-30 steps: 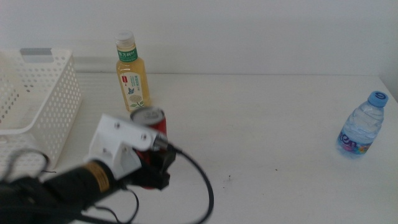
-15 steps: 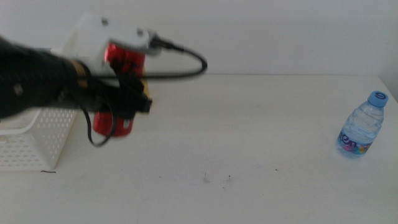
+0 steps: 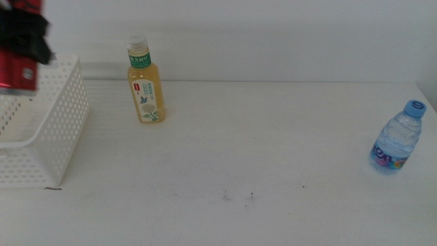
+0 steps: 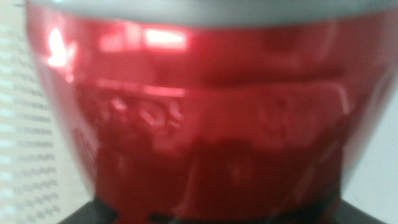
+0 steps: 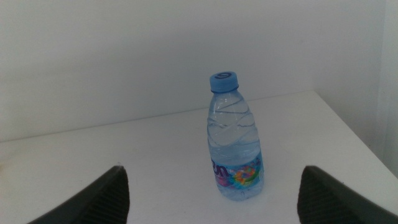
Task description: Use arms to grab the bottles and put them into the dustbin to the left of the table.
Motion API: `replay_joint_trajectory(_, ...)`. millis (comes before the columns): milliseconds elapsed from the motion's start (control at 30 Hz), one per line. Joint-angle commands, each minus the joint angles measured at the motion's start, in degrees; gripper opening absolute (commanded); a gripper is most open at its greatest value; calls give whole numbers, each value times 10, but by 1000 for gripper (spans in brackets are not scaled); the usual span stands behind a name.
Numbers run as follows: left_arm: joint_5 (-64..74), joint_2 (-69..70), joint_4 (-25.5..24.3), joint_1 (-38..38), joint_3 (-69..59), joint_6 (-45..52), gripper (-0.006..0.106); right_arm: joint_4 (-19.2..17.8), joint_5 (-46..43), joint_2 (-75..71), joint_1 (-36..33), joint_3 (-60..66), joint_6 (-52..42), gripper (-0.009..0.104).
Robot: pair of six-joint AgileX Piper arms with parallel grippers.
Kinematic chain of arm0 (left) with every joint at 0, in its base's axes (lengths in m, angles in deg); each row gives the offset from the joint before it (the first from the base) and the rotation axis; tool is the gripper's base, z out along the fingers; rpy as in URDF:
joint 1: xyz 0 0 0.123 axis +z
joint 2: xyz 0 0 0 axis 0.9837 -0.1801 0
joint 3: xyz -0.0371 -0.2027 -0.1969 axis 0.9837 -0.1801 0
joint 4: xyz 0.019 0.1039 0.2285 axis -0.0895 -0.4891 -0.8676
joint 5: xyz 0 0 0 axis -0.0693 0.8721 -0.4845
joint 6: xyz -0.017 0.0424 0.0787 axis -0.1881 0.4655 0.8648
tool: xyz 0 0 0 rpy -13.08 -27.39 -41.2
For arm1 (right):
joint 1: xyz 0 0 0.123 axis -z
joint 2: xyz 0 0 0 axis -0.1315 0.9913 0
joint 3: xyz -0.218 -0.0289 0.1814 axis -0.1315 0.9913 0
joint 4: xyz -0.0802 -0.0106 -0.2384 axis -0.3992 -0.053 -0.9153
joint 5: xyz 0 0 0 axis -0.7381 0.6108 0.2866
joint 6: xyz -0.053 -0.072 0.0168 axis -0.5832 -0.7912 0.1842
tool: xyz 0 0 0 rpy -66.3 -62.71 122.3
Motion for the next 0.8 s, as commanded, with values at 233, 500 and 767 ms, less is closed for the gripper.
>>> replay_joint_trajectory(233, -4, -133, 54, 121, 97, 79, -2, -3, -5, -2, 3, 2, -1, 86)
replay_joint_trajectory(500, -4, -233, 17, 124, 97, 92, -2, -3, -5, -2, 3, 2, -1, 86)
replay_joint_trajectory(767, -12, -287, 8, 124, 98, 90, 18, -3, -5, -2, 3, 2, -1, 86)
